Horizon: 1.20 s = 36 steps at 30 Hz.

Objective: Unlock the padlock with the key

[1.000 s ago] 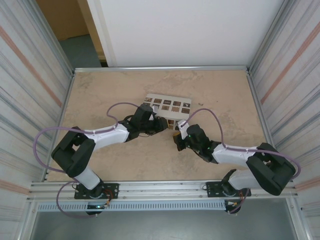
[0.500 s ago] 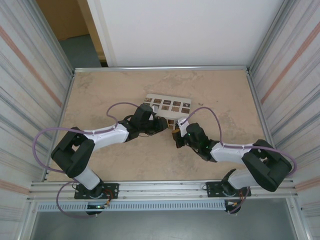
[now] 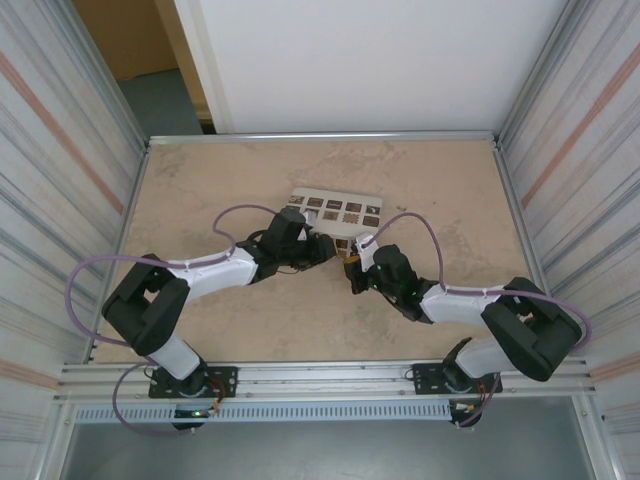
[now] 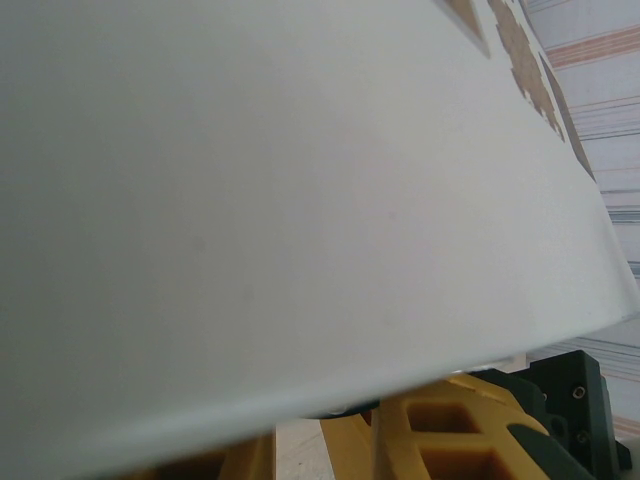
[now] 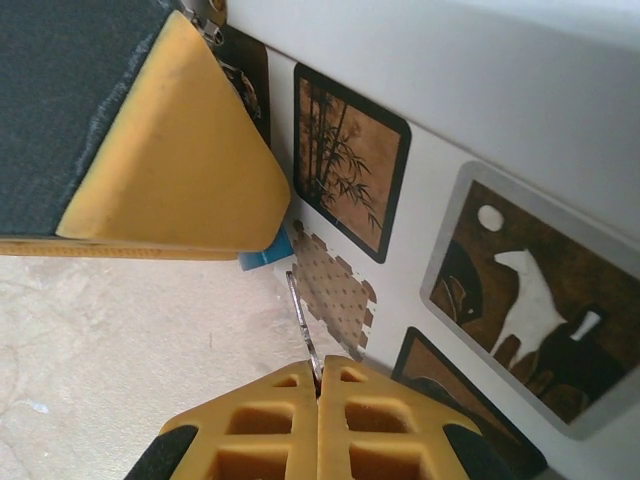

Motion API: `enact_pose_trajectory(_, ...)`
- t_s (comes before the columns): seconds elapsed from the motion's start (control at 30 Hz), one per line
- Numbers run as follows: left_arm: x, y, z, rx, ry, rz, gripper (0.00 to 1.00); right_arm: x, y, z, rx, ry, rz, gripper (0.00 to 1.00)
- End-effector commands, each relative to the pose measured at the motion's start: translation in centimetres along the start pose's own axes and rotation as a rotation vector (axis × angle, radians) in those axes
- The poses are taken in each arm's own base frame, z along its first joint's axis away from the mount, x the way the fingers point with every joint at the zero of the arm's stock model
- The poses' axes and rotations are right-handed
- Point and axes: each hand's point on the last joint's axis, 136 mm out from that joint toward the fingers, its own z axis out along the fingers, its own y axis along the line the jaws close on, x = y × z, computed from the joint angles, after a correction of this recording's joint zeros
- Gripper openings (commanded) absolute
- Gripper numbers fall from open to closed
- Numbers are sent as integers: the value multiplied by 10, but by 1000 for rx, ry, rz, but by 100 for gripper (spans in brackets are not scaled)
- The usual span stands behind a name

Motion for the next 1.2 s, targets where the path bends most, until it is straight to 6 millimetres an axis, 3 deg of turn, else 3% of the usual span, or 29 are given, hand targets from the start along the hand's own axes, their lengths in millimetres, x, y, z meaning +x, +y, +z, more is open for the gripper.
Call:
enact_pose_trajectory(0.0, -11, -39, -12, 114, -28, 19, 13, -21, 3, 2, -15, -56, 17, 0)
enact_pose_trajectory(1.17, -9, -40, -10, 118, -21, 13, 13, -33, 9, -2, -61, -107, 42, 0)
